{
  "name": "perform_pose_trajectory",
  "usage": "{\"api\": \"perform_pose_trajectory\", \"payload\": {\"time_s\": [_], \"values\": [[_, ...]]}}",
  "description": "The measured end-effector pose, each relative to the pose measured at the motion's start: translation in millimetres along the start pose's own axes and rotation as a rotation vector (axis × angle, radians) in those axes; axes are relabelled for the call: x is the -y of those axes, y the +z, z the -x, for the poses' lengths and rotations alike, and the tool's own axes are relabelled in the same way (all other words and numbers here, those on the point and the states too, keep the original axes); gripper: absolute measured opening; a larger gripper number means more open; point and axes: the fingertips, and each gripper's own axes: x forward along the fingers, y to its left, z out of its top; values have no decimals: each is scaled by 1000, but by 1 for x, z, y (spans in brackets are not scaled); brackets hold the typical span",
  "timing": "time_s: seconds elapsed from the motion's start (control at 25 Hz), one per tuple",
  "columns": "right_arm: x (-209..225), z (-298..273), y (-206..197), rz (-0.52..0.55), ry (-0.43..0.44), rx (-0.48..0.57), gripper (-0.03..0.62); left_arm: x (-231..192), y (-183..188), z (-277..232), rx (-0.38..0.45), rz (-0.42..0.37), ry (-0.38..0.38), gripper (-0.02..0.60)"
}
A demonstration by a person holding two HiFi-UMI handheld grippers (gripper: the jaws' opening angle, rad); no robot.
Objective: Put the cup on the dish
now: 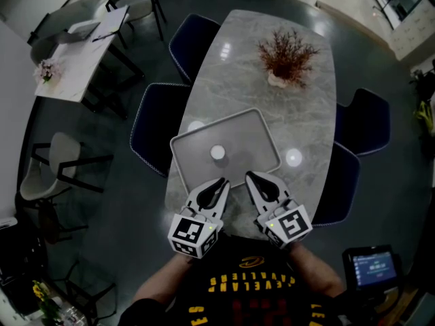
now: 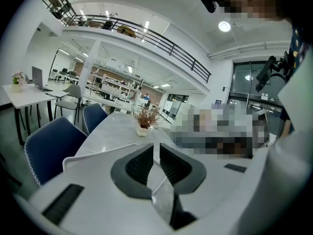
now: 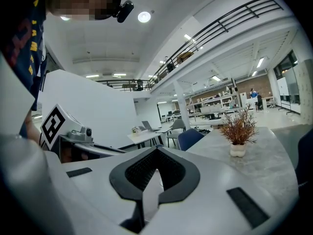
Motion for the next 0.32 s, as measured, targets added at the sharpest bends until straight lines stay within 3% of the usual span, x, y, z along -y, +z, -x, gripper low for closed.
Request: {"api": "perform_pose_trajectory", "payload": {"time_s": [0.16,0.32], "values": [[-4,-9,0,-3,27,6,6,-8,4,3,11,-8,25,43],[-22,-46,-6,23,152,-24,6,-43,21,27,55,-52,173,43]]}}
